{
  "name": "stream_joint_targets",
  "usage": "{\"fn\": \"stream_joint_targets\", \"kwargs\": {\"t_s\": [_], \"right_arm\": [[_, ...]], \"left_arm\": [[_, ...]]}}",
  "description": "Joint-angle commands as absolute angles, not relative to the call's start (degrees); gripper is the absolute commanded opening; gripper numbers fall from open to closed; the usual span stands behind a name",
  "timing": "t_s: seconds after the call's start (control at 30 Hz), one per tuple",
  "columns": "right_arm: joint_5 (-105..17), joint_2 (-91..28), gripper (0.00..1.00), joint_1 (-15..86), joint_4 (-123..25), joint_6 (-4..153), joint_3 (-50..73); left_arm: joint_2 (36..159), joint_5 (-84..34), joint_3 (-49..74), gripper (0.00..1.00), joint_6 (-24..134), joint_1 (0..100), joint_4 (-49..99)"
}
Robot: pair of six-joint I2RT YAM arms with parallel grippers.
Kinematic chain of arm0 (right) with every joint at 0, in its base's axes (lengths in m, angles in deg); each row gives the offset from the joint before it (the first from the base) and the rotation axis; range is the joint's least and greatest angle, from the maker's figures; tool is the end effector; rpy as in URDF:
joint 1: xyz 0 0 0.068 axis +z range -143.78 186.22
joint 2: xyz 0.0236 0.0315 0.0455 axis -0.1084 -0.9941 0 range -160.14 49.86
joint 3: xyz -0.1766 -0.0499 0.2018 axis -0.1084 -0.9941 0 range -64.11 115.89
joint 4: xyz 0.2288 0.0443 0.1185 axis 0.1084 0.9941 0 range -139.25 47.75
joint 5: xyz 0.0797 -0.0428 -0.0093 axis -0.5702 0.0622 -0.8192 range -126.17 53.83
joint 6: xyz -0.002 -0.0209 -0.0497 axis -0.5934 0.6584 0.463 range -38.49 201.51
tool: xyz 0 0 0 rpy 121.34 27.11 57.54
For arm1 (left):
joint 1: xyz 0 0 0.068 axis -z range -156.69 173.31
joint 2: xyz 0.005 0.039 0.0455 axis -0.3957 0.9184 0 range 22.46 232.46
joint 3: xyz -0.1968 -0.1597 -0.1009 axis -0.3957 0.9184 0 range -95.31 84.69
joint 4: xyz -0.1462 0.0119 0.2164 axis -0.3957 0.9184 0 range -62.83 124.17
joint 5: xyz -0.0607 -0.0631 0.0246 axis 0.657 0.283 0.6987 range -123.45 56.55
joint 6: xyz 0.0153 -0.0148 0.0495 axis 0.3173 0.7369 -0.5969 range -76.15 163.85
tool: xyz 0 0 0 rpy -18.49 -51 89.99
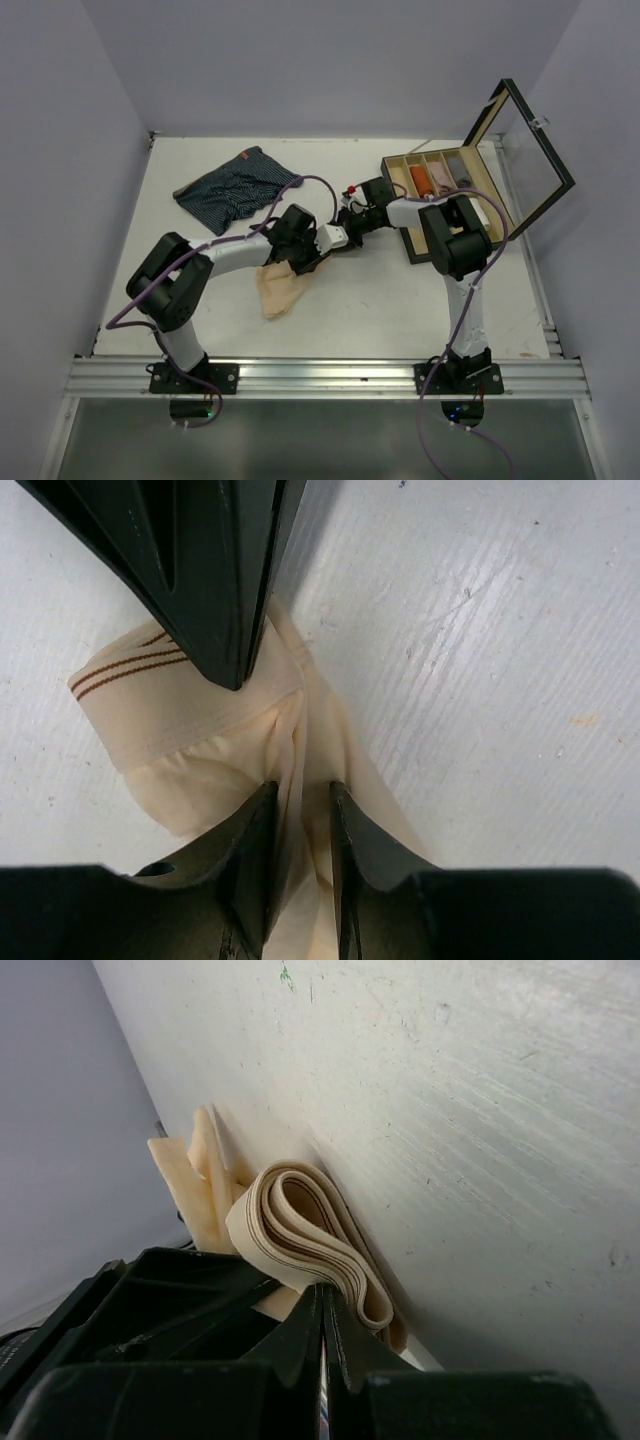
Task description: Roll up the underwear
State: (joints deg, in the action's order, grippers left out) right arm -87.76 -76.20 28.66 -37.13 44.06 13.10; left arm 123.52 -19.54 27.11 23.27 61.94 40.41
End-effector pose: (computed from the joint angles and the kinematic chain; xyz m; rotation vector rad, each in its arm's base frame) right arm 0.3853 0.1894 0.0978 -0.0179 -2.7339 -1.4868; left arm 0.2674 -0.2249 0.1569 1.3524 2.1906 -0.4307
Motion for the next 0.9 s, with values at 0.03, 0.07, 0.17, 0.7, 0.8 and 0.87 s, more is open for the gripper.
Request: {"fn": "stream_joint_targets", "kwargs": {"t_s": [0.03,0.07,0.17,0.7,0.8,0.87], "right_arm": [[-81.43,-77.41,0.03,28.64,-33.52,49.52,13.06],[-81.52,-77.32,0.03,28.64,-33.17,49.87,13.23],[-81.78,-77.5,0.03,28.64,-32.02,50.58,13.68],[-83.63,-77.23,0.02,28.64,-28.33,58.04,15.17],[-83.37,-77.14,0.03,28.64,-28.33,58.05,14.73],[-83.28,-77.14,0.03,28.72,-28.59,58.05,14.21]], "left_arm": [[114.17,-20.45,28.26,0.32,22.84,61.28,43.17],[112.13,-20.36,28.61,0.34,23.19,61.01,43.08],[105.18,-19.83,27.65,0.6,27.3,58.13,44.57],[111.23,10.75,33.27,0.7,34.09,27.88,54.16],[114.83,14.53,34.24,0.71,36.19,26.91,53.2],[117.46,14.88,33.72,0.71,37.08,26.65,52.84]]}}
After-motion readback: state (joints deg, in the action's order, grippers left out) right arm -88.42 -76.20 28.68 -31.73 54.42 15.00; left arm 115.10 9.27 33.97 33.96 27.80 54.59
